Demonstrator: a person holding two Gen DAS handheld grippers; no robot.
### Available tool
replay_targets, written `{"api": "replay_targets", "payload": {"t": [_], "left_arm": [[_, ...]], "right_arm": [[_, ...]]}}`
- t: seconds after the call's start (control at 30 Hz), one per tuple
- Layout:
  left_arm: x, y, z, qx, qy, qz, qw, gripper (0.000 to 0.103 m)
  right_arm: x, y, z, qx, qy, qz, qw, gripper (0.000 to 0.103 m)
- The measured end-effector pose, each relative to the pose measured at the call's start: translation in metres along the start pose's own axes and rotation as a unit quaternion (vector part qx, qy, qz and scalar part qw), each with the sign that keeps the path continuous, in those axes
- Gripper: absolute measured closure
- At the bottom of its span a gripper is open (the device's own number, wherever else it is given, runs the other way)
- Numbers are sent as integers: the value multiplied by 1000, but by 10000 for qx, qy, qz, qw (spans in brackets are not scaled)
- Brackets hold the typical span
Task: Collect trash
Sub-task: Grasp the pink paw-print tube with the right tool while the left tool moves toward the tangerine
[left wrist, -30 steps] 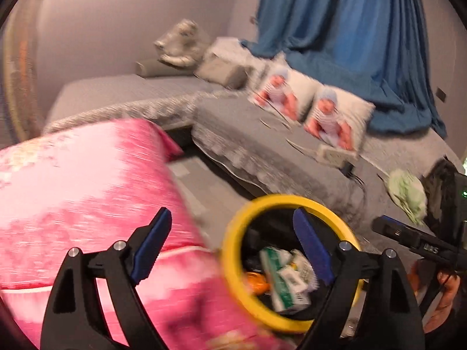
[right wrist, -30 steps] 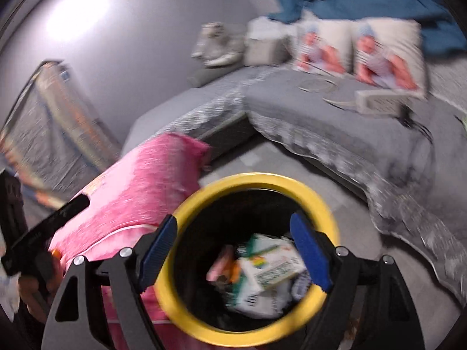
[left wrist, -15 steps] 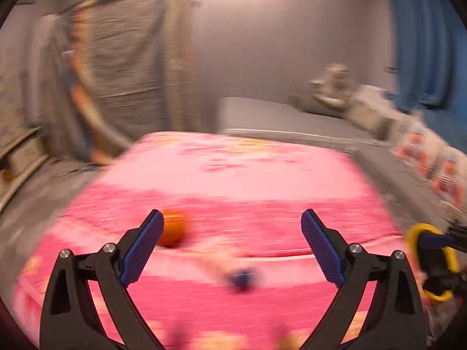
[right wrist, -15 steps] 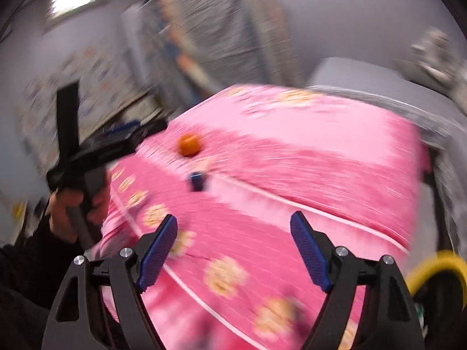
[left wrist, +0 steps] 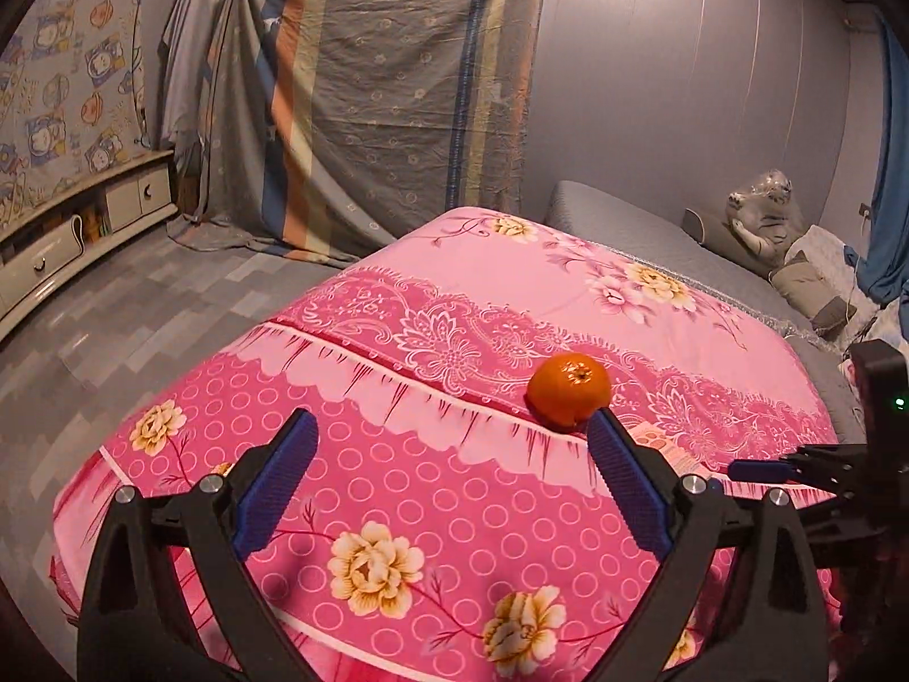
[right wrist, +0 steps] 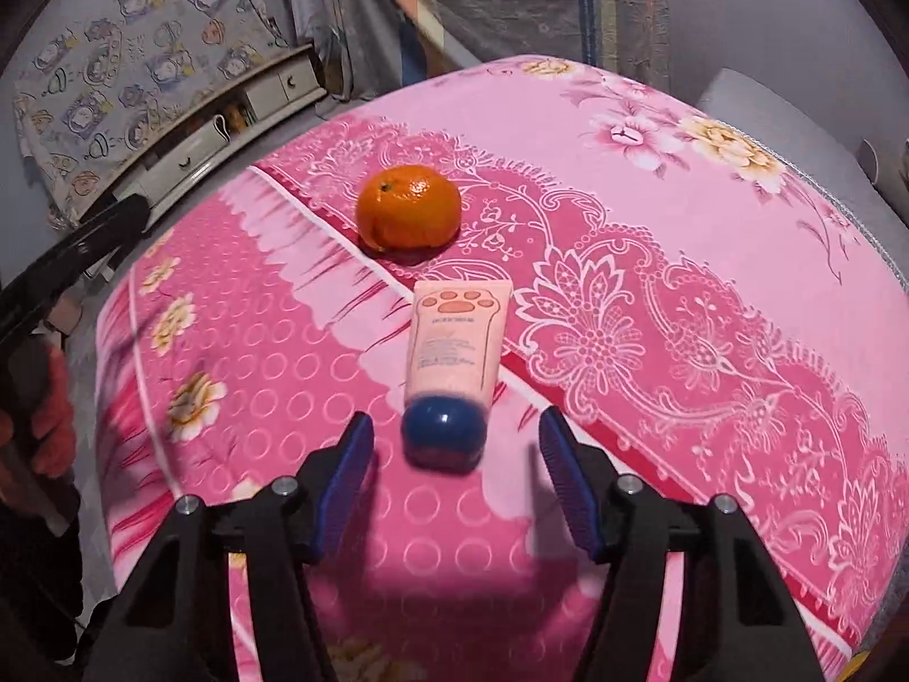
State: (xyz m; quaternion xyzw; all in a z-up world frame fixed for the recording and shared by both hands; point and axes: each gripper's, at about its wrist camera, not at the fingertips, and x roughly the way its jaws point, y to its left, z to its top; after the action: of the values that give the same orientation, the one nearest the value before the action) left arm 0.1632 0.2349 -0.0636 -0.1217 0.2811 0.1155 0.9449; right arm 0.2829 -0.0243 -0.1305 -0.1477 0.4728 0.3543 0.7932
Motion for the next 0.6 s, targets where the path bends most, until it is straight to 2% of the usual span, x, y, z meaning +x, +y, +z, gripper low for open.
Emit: {"api": "replay_targets", "payload": {"t": [0.3,0.37,0.47,0.6], "left_arm": [[12,11,-5,-97,115,-125,9998,12],[13,9,-5,-44,143,-117,9998,11],[17,3,-4,64,212,-107,9997,11],[25,-9,1,187,288,-169,9993,11]], "right_arm": [[33,4,17,183,266,-16,9995,53],[34,3,18,223,280,-9,9994,54],[33,1,18,314,292,17,9991,64],[23,-6,12,470,250,198,9984,65]]}}
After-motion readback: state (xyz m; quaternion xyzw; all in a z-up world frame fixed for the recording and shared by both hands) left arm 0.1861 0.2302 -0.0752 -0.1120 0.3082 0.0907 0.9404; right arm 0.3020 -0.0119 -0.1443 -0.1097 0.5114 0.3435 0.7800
